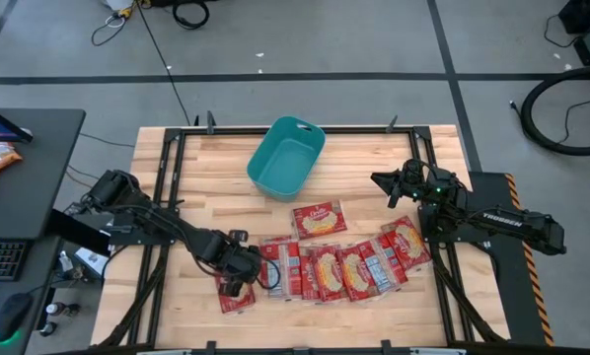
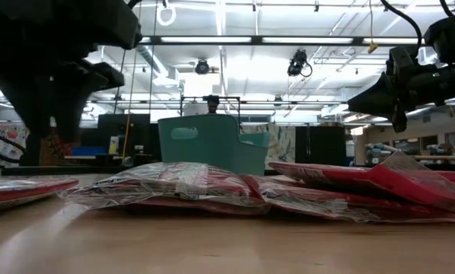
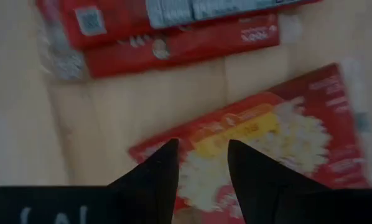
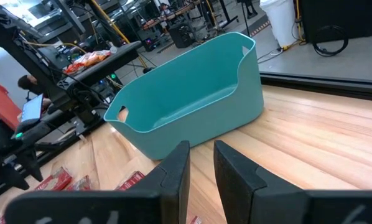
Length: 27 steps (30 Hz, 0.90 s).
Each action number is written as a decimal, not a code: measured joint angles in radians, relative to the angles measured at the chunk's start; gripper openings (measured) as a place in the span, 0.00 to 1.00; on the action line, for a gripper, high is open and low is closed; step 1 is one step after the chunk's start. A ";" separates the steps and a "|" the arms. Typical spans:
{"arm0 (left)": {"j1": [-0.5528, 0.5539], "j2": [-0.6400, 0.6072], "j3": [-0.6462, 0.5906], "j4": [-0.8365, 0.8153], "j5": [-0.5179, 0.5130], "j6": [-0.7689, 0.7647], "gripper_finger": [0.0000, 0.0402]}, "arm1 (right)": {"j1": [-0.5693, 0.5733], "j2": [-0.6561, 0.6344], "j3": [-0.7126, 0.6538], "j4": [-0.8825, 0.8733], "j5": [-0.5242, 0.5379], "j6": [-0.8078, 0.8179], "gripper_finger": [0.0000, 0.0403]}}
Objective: Sort popcorn bags into baskets
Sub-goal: Put the popcorn bag into the green bin
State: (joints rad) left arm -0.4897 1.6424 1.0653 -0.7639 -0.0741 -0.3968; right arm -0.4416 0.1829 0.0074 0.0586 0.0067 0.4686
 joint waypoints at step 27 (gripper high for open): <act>-0.060 0.041 -0.001 0.164 -0.379 0.286 0.35 | 0.000 0.000 0.000 0.000 0.000 0.000 0.19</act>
State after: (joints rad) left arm -0.5499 1.6832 1.0645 -0.5995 -0.4526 -0.1110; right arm -0.4419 0.1829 0.0072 0.0586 0.0067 0.4686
